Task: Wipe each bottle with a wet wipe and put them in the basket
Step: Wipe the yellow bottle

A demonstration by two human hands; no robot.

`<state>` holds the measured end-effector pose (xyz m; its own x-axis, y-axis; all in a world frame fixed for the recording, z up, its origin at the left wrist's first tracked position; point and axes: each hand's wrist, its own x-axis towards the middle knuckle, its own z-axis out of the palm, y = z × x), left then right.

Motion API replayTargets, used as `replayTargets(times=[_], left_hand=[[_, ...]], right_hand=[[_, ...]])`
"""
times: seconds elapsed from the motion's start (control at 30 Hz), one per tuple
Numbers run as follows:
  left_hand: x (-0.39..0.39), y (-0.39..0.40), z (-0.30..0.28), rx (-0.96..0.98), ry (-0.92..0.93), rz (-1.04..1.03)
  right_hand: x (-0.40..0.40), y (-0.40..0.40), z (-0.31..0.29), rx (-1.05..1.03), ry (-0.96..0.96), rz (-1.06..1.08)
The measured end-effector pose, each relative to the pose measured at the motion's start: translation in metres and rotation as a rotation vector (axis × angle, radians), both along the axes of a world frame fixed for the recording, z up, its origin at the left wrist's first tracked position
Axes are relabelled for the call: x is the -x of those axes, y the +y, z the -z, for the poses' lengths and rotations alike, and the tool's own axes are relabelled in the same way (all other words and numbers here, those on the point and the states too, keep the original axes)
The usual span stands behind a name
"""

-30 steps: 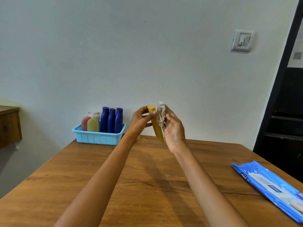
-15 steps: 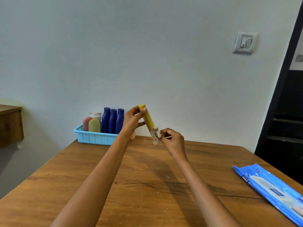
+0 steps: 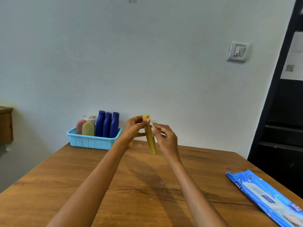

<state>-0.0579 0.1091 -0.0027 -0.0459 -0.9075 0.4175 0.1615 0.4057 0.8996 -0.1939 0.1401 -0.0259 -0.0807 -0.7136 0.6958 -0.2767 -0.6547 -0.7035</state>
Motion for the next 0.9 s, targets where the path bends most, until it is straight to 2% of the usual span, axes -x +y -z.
replayTargets(times=[0.2, 0.37, 0.5, 0.57, 0.7, 0.8, 0.9], left_hand=[[-0.013, 0.0, -0.003, -0.005, 0.093, -0.051], [-0.011, -0.002, -0.002, -0.022, 0.054, -0.041], [-0.007, -0.001, 0.003, -0.039, -0.026, 0.033], [-0.006, 0.0, 0.002, -0.037, -0.003, 0.058], [-0.008, 0.002, -0.007, 0.003, 0.038, 0.083], [-0.01, 0.004, -0.009, 0.001, 0.081, 0.119], [-0.011, 0.006, -0.006, -0.03, 0.054, 0.243]], right_hand=[[-0.003, 0.001, 0.018, 0.123, 0.269, 0.087], [0.002, 0.001, 0.024, 0.024, 0.193, 0.108], [-0.007, 0.003, 0.008, 0.138, 0.193, 0.13], [-0.01, 0.002, 0.004, 0.137, 0.134, 0.134], [-0.008, 0.0, 0.008, -0.014, -0.063, 0.105], [0.001, -0.008, 0.017, -0.191, -0.115, 0.058], [0.008, -0.012, 0.019, -0.324, -0.155, -0.018]])
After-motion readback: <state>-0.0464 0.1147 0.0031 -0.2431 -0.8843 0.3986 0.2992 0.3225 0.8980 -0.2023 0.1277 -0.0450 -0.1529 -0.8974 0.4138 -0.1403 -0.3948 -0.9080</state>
